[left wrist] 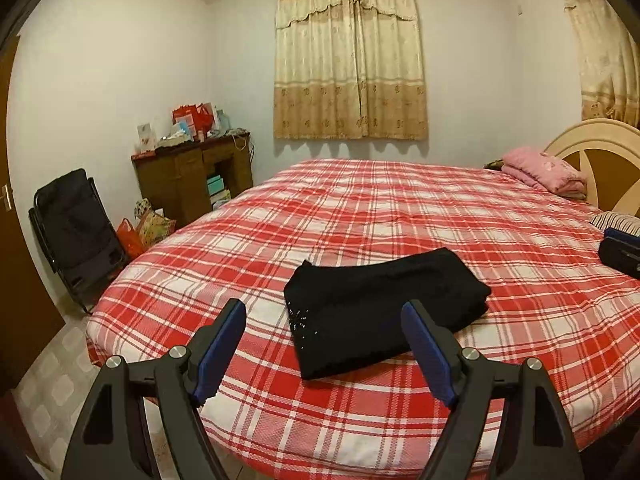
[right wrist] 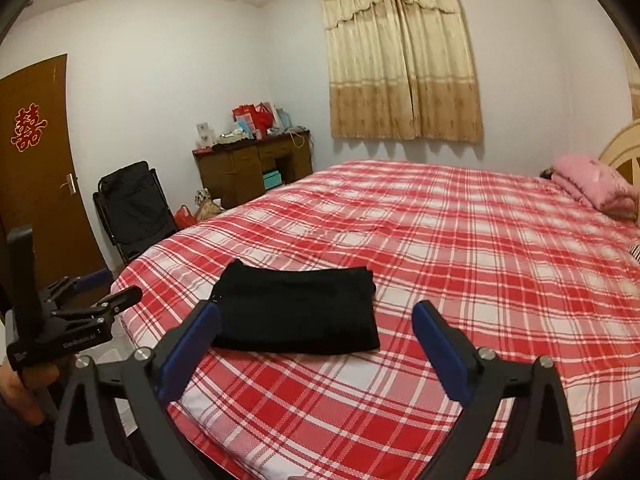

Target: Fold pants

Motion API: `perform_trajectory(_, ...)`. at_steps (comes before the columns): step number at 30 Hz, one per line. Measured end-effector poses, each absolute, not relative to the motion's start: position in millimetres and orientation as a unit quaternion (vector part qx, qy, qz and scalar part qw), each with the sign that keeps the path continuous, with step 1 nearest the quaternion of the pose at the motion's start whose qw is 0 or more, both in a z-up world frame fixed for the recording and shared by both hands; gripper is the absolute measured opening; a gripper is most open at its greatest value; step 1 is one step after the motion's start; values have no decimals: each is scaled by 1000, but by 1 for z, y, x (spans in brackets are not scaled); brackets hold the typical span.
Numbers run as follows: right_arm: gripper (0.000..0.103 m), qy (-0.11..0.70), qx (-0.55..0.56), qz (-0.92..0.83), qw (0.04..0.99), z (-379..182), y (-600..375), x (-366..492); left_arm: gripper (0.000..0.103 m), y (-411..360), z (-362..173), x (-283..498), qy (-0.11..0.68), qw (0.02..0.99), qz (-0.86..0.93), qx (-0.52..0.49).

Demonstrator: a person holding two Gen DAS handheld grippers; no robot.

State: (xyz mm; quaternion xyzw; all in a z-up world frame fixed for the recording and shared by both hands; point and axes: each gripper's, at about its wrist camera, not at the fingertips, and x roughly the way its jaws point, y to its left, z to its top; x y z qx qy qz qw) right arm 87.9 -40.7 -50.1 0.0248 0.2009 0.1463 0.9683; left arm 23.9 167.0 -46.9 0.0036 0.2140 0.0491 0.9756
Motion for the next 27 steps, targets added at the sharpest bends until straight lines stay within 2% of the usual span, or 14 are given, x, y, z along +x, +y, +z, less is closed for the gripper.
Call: perform_trajectory(27,102,182,22,143,973,-38,-44,72,81,158,-40,15,202,978,46,14)
